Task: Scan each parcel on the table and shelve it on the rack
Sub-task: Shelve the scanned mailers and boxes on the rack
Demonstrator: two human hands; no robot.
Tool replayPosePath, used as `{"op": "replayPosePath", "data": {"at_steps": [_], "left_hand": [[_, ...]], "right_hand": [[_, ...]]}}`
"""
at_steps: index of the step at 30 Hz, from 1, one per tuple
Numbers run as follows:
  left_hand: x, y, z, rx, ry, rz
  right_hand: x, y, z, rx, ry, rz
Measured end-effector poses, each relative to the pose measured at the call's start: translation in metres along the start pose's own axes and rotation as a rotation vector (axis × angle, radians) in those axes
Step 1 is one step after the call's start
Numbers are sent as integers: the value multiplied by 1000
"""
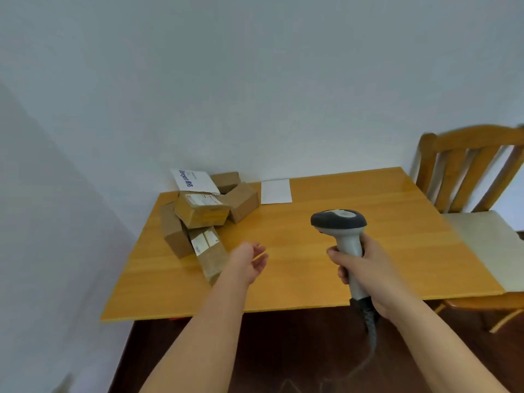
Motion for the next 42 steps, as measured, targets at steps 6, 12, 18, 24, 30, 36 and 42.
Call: {"op": "replayPosePath", "data": {"at_steps": [6,12,18,24,30,36,42], "left_hand": [[43,-42,-77,23,48,-45],[112,-86,-172,215,-61,-326],[161,-172,-252,212,-155,-747],[174,-211,-335,323,-313,-1477],[170,-222,-346,470,-561,-1907],[159,-213,-339,386,-427,-1815],[177,-194,-294,321,-471,-1145]], "right_hand": [[30,-12,-106,-24,-71,64],[61,-22,-240,-125,-118,56],[99,-1,-343,-141,-219,85],[136,16,-395,-148,-283,132],[154,29,-416,-125,-341,144],[155,20,-422,-146,-358,138],[138,9,-415,-150,-323,89]]}}
Point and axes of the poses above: each hand's wrist, its own z-axis away from the middle knuckle, its own y-axis out of the back of the hand, x = y × z, the point moved 9 cm from there along -z, towards the middle knuckle, and after that the axes turned 13 degrees about y, right-handed, at the moved point
